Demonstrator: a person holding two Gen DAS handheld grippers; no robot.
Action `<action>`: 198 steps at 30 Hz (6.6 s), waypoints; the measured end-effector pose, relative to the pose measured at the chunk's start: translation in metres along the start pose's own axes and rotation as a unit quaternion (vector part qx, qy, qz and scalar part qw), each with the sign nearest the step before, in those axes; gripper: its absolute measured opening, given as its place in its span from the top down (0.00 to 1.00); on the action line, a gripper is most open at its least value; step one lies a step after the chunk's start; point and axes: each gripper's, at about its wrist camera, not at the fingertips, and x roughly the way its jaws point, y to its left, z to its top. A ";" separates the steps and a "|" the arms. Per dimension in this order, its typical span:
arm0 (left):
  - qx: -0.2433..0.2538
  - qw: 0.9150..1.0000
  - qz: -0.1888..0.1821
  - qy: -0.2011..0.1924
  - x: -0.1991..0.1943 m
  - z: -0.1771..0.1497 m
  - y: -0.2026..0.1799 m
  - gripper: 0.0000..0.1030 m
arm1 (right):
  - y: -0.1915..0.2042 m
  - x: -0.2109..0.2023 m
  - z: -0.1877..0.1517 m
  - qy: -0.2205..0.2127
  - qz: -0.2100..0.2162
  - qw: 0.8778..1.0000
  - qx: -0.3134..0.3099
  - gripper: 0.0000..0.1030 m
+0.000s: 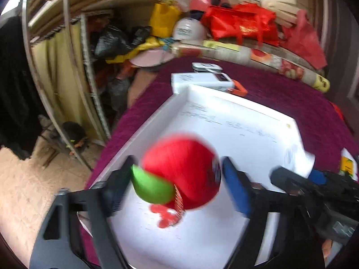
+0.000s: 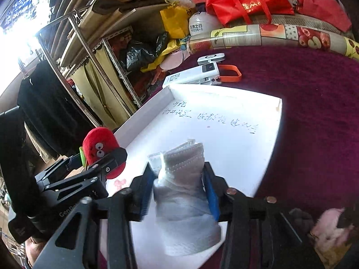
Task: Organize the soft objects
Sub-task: 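Carry the apple and cloth into the white box and open both tools, then grasp the patterned fabric with the left tool while the right tool grasps the green sponge, then carry the fabric and sponge into the white box and open both tools, then grasp the braided rope knot with the left tool while the right tool grasps the teal tissue pack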
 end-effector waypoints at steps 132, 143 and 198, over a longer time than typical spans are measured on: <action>0.003 0.994 -0.030 -0.100 -0.090 -0.001 0.003 0.61 | -0.007 -0.127 -0.017 -0.099 -0.048 0.989 -0.094 0.45; 0.035 0.998 -0.002 -0.045 -0.020 0.012 -0.014 0.61 | 0.019 -0.024 -0.021 0.010 -0.004 0.997 -0.073 0.45; 0.260 0.917 -0.289 0.085 -0.074 -0.119 -0.209 0.00 | -0.166 -0.173 -0.075 -0.059 -0.171 0.983 0.022 0.10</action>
